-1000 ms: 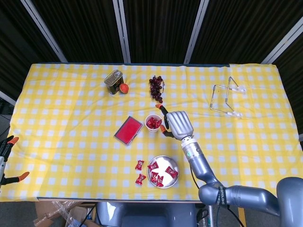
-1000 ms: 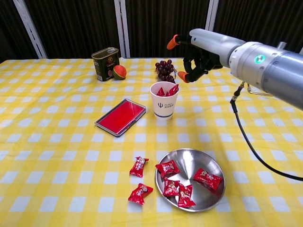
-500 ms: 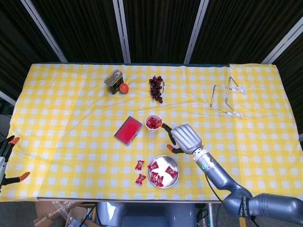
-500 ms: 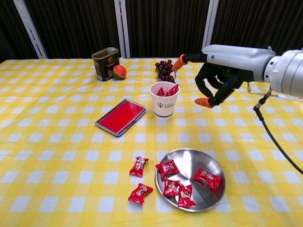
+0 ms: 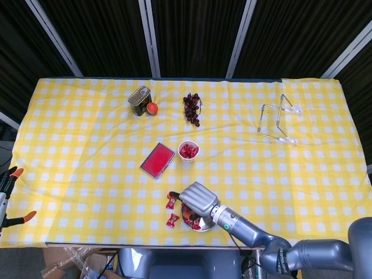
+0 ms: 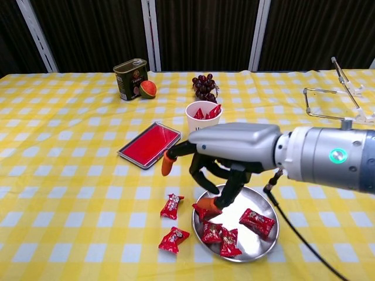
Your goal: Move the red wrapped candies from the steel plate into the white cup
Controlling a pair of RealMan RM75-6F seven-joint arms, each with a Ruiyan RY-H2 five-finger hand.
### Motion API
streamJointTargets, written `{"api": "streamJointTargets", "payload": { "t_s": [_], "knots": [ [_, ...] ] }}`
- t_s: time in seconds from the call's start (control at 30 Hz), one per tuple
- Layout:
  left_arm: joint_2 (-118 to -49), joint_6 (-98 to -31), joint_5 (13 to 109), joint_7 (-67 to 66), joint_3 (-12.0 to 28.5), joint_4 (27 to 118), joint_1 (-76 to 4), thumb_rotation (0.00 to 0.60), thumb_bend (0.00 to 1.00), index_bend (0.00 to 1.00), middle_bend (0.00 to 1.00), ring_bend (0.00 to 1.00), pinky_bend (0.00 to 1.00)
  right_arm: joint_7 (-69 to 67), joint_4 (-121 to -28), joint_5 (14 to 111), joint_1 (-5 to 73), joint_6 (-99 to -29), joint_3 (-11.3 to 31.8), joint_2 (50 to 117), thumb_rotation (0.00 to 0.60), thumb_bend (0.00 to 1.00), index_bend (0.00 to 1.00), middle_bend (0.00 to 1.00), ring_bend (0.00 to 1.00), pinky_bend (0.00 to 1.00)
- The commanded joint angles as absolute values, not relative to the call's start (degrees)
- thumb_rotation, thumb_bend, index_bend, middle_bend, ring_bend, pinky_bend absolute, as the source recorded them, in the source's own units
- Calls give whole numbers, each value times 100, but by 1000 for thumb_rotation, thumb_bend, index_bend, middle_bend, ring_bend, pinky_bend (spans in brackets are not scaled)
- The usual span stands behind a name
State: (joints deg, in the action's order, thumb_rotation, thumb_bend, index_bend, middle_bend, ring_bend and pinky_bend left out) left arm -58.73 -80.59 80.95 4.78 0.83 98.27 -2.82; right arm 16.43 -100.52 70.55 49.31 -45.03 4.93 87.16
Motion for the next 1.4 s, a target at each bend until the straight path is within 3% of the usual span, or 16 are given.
{"api": "streamJointTargets", "payload": {
  "t_s": [0.03,0.23,1.4],
  "knots": [
    [-5855,-8044,8093,520,83,9817,-285,600,25,0,0,0,0,1949,-9937,6762,5062,-4418,470,8976,600,403,301,691,801,914],
    [-5830,-7994,8103,578,74,9813,-303,600,25,0,0,0,0,2187,-9947,6511,5089,-4459,374,9137,600,403,375,691,802,914],
    [-5836,-8047,8161,610,70,9794,-291,600,25,0,0,0,0,2352,-9628,6478,4828,-4945,161,9805,600,402,395,691,802,914]
  ]
}}
